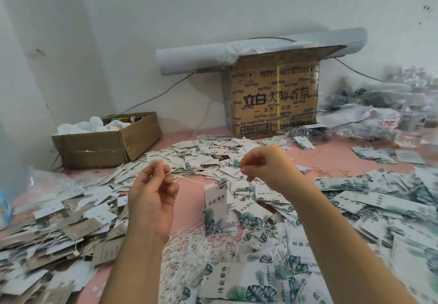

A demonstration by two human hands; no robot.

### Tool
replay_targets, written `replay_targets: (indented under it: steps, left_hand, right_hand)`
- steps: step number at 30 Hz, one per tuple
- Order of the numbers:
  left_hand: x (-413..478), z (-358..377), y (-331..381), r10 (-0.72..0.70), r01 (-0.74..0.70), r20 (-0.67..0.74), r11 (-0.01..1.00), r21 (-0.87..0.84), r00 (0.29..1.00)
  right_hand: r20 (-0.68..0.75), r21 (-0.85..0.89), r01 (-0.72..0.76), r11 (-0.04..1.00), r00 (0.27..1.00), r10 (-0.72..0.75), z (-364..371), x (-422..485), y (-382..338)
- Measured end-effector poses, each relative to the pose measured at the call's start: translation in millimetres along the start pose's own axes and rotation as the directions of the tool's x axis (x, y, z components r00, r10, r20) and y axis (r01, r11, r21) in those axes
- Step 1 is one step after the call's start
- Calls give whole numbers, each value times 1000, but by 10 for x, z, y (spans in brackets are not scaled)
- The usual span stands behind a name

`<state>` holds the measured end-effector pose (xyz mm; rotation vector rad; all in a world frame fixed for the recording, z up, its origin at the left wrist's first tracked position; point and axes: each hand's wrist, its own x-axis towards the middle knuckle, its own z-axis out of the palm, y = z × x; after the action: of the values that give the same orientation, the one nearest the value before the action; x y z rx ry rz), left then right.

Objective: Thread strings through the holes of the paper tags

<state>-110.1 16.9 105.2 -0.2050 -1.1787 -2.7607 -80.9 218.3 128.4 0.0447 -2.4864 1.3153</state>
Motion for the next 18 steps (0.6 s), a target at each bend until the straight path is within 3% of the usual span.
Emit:
replay_targets:
  steps: [5, 8, 18]
  left_hand:
    - [-50, 18, -77, -75, 49, 83, 959, 280, 994]
    - [-100, 60, -127, -69, -2, 149, 902, 431, 986]
    - [-157, 93, -139, -48, -94, 231, 820, 565, 972]
  right_hand:
    - [-21, 97, 87, 992, 996, -85, 20, -26, -50]
    - [23, 144, 146, 979, 988, -151, 80, -47, -110]
    - [160, 170, 172, 970, 967, -200, 167, -83, -171]
